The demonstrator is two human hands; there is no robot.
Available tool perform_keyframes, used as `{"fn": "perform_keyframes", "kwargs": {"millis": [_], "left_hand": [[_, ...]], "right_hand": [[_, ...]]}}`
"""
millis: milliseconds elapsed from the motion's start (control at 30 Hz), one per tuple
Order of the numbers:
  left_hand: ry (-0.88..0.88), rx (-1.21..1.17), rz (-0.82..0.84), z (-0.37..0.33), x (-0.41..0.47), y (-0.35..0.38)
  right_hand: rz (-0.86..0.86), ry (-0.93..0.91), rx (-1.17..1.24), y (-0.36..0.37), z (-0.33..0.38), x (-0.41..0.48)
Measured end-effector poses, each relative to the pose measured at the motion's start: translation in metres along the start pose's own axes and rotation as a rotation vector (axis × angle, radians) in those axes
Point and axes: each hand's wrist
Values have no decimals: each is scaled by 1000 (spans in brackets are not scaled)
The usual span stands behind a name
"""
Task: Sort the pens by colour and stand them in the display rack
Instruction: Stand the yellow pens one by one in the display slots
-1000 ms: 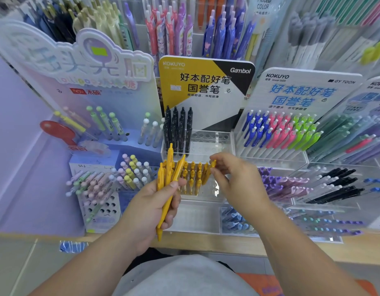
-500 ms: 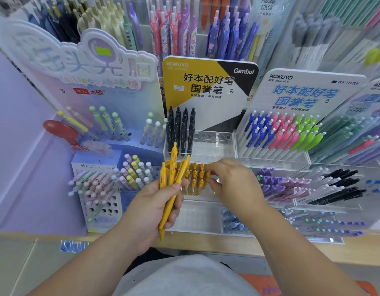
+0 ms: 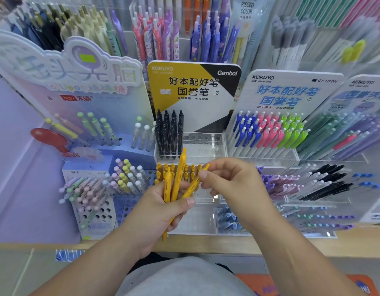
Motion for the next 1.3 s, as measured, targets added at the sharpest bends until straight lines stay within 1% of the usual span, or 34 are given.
{"fn": "perform_keyframes", "kwargs": {"millis": [67, 133, 267, 367, 533, 600, 733, 833, 1033, 1167, 1233, 1300], "left_hand": [[-8, -2, 2, 0, 0, 0], [-25, -39, -7, 1, 1, 0], [-62, -119, -58, 7, 3, -5], [-80, -119, -94, 11, 3, -8], [-67, -127, -139, 13, 1, -9], [-65, -122, -158, 12, 1, -9], [-63, -123, -170, 12, 0, -10], [-67, -120, -155, 13, -1, -11], [-68, -111, -126, 12, -3, -10], [-71, -115, -119, 11, -3, -10], [-75, -117, -113, 11, -3, -11], [-86, -126, -102, 11, -4, -11]], "right_hand": [[8, 3, 31, -3, 2, -1], [-30, -25, 63, -8, 9, 0], [-136, -163, 24, -27, 24, 7], [-133, -247, -149, -34, 22, 11], [-81, -323, -519, -30, -7, 15], [-54, -371, -618, -27, -17, 15], [-19, -458, -733, -25, -31, 16], [5, -503, -853, -25, -37, 18], [72, -591, -1008, -20, -49, 23], [110, -561, -1101, -19, -55, 25], [108, -540, -1122, -19, -55, 25], [112, -558, -1124, -19, -54, 25]]}}
Point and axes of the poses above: each hand's wrist, its own x-axis towards the middle knuckle, its own y-axis out of the palm, z = x × y, and after that the axes turned 15 degrees about x, right-handed
